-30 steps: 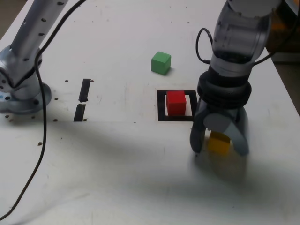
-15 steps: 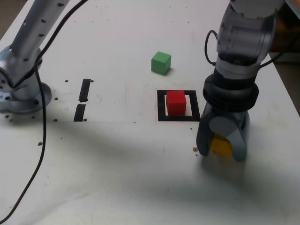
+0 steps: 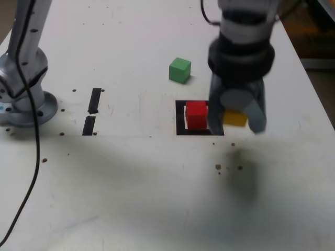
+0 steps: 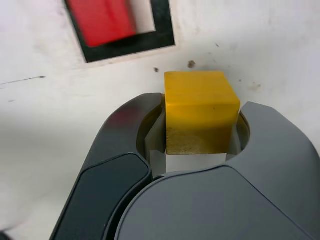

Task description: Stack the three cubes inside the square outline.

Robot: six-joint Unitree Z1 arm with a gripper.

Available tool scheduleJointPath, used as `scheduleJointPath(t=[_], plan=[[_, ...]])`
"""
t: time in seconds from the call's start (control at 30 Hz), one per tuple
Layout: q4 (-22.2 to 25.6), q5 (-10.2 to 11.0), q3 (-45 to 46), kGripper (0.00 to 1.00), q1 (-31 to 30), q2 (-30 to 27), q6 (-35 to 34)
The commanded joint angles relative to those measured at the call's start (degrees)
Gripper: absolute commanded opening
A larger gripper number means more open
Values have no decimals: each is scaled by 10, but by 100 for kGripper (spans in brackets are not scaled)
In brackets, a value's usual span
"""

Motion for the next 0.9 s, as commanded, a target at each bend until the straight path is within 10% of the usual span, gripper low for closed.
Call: scheduleJointPath(t=[0.0, 0.43, 0.87], plan=[[15, 2, -9, 10, 3, -14, -6], [38, -36, 40, 11, 67, -56, -13], [-80, -62, 175, 11, 121, -90, 26]])
